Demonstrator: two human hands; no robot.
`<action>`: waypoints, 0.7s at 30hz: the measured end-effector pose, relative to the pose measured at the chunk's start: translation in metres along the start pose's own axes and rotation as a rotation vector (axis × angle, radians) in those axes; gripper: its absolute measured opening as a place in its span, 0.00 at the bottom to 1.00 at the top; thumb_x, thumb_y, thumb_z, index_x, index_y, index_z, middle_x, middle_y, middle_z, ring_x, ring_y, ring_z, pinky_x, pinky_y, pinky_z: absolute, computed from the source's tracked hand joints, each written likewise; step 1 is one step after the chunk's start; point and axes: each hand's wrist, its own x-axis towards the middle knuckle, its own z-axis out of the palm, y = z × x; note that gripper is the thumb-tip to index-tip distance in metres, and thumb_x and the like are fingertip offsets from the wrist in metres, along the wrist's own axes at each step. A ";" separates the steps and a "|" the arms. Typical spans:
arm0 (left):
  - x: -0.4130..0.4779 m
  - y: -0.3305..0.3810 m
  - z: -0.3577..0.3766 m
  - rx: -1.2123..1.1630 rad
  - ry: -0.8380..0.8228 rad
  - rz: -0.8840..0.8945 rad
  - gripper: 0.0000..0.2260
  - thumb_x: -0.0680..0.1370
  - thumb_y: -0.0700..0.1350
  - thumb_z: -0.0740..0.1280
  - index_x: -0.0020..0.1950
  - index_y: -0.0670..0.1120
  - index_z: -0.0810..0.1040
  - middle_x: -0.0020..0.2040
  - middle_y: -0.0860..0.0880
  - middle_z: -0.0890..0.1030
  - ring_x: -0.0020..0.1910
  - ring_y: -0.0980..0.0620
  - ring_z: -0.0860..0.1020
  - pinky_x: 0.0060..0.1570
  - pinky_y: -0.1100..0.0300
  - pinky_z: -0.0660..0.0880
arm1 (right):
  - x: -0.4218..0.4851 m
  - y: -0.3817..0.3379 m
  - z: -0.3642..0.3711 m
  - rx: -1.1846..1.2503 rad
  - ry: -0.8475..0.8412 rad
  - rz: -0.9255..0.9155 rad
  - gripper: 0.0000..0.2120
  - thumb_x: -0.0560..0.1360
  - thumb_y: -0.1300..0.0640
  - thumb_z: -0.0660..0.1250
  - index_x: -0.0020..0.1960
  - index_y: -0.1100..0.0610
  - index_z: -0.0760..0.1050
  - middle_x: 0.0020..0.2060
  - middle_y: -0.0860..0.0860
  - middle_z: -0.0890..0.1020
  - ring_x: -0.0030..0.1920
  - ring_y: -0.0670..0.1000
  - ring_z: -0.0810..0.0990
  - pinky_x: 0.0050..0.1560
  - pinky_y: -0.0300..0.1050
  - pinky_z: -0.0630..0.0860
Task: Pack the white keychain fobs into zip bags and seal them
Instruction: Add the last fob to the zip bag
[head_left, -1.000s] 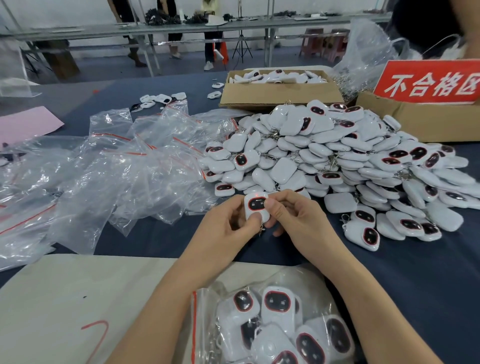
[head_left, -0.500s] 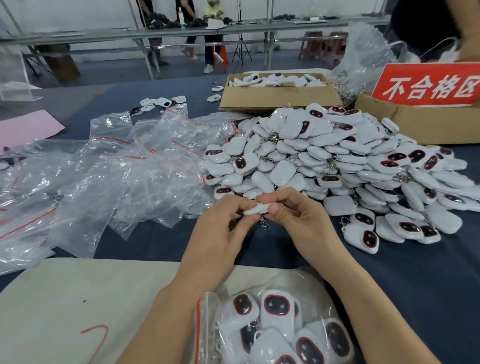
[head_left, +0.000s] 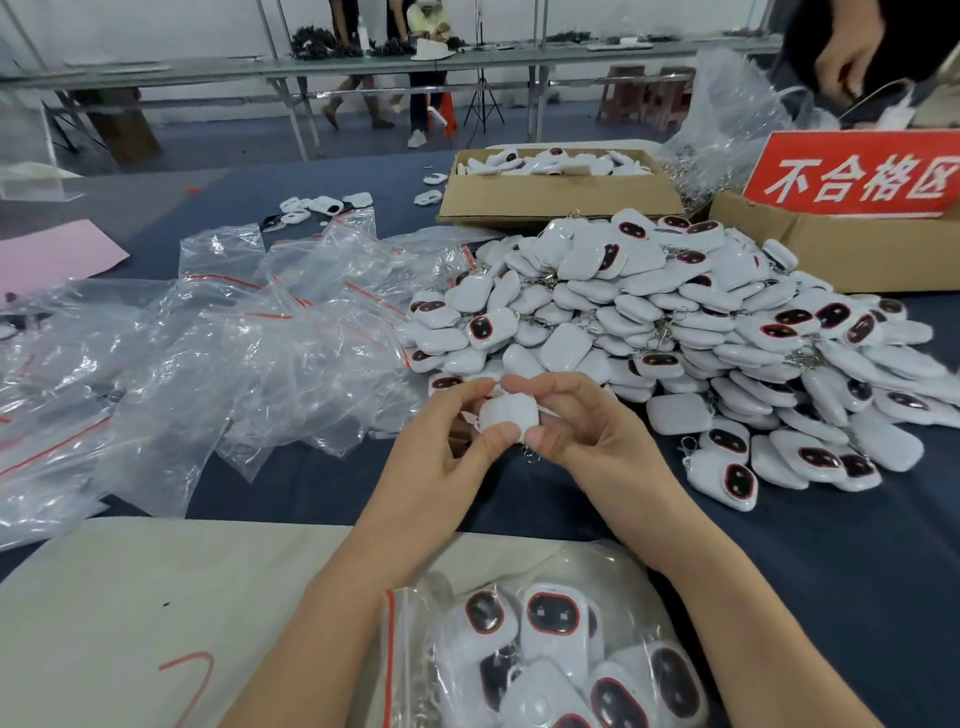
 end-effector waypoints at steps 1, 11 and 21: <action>0.000 0.000 -0.001 -0.006 0.025 -0.009 0.13 0.80 0.49 0.70 0.64 0.57 0.77 0.55 0.58 0.82 0.52 0.58 0.80 0.52 0.69 0.74 | 0.000 0.001 0.000 0.009 -0.021 0.000 0.17 0.79 0.74 0.62 0.60 0.56 0.75 0.63 0.49 0.82 0.63 0.50 0.81 0.59 0.39 0.77; -0.001 0.000 0.001 -0.110 0.118 -0.038 0.09 0.78 0.41 0.72 0.50 0.56 0.81 0.45 0.48 0.84 0.47 0.45 0.81 0.54 0.47 0.77 | 0.000 0.000 0.001 -0.071 0.011 0.037 0.18 0.79 0.73 0.62 0.62 0.54 0.74 0.59 0.46 0.84 0.53 0.41 0.82 0.51 0.33 0.75; 0.001 0.001 -0.004 -0.228 0.092 -0.030 0.05 0.81 0.47 0.69 0.55 0.53 0.83 0.48 0.52 0.86 0.46 0.54 0.83 0.51 0.59 0.79 | 0.002 0.002 0.008 -0.109 0.102 0.018 0.08 0.75 0.58 0.71 0.54 0.55 0.82 0.48 0.47 0.87 0.47 0.43 0.85 0.49 0.34 0.78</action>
